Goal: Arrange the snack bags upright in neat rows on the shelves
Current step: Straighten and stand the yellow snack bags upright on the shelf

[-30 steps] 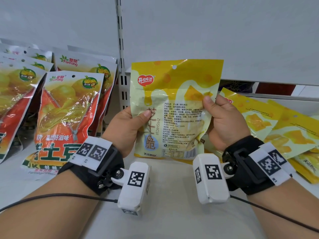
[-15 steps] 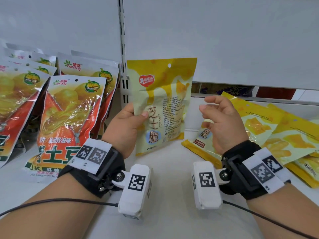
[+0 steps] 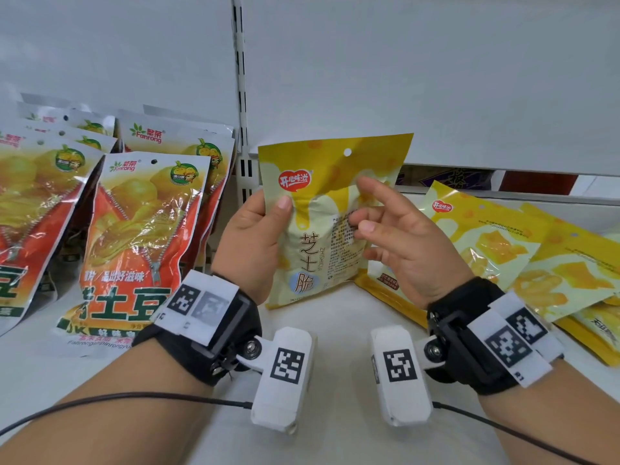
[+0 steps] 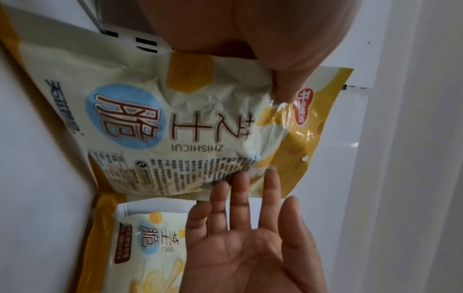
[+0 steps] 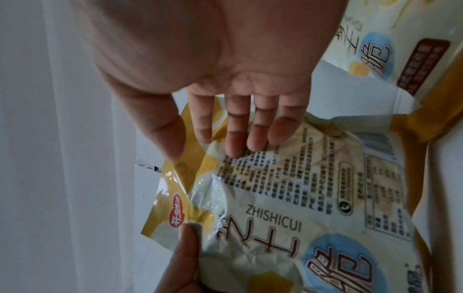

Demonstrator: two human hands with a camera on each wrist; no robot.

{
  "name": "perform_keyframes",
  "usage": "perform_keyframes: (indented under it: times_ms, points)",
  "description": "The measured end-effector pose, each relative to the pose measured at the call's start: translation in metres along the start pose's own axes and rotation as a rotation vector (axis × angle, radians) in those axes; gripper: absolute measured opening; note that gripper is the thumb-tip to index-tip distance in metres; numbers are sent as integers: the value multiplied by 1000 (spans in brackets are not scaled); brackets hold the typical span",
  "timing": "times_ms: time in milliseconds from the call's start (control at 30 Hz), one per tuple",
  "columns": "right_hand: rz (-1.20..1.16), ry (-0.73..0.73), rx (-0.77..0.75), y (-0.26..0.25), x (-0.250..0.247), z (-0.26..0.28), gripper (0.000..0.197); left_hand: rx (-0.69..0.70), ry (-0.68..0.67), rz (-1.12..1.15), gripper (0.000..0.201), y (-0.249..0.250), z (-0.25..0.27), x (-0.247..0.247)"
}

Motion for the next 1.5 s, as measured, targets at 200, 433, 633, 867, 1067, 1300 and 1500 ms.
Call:
perform_keyframes:
  times_ms: [200,433,633,867,1067,1300,1500]
  points:
    - [-24,-54,30,2,4,1,76,-60,-230,4,56,1,2,8]
    - [102,271,32,9,-4,-1,24,-145,-112,-40,70,-4,3,11]
    - [-94,393,74,10,-18,-4,15,-179,231,-428,47,-13,-10,-25]
    - [-143,450,119,10,-27,-4,10,-361,-18,-275,56,-31,-4,-23]
    - [169,699,143,-5,-62,1,16,-380,35,-192,41,-36,-4,-25]
    - [455,906,328,-8,-114,34,45,-471,92,-145,17,-41,0,-18]
    - [422,1012,496,11,-135,51,68,-499,54,-123,13,-44,2,-12]
Point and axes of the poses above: each hand's wrist, its own z-axis away from the middle knuckle, its own x-axis out of the palm, y = z × x, the point moved 3 cm from there along -z, towards the middle knuckle
